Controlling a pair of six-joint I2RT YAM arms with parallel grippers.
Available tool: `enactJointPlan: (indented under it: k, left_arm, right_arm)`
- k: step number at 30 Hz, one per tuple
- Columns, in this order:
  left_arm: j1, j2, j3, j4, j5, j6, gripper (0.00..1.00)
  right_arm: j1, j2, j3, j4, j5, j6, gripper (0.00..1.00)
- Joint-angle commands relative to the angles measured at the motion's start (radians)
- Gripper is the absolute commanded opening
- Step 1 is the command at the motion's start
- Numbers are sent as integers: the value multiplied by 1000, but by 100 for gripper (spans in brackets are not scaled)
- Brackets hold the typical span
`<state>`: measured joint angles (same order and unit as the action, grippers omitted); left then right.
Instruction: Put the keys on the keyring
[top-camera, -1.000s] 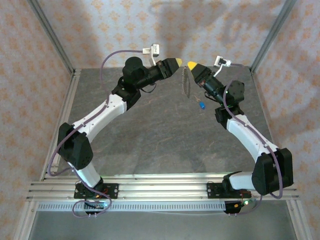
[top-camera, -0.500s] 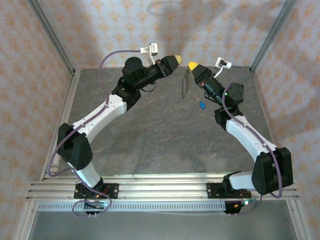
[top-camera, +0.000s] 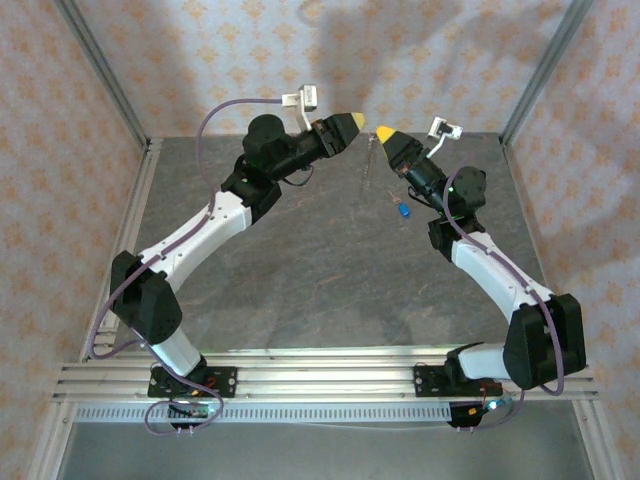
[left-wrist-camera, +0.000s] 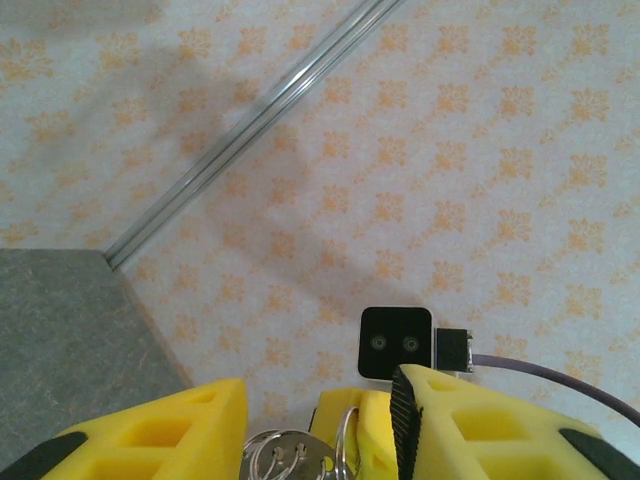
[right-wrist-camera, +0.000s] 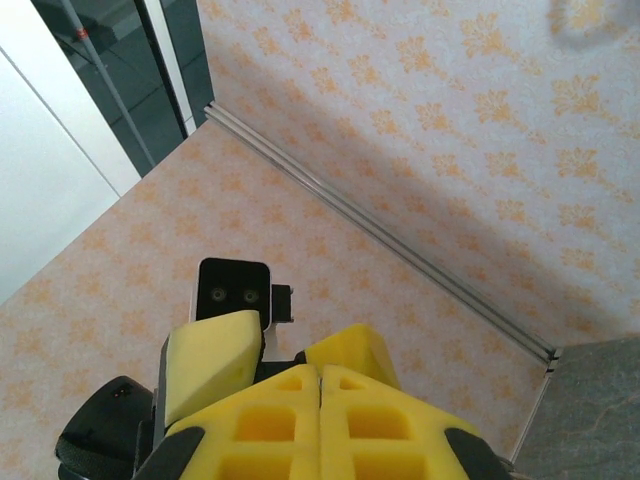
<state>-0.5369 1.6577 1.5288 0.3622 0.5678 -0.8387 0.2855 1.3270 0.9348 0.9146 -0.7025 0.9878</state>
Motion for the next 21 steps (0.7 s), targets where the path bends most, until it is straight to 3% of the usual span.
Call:
enactJointPlan:
  k: [1,21]
  left_arm:
    - [-12,-4,42,0,18,22,42]
    - [-32,33,60,-22,35,35,40]
  right_arm:
    - [7,-8,2,73,-1,1,0]
    - [6,-23,3,70,1,0,0]
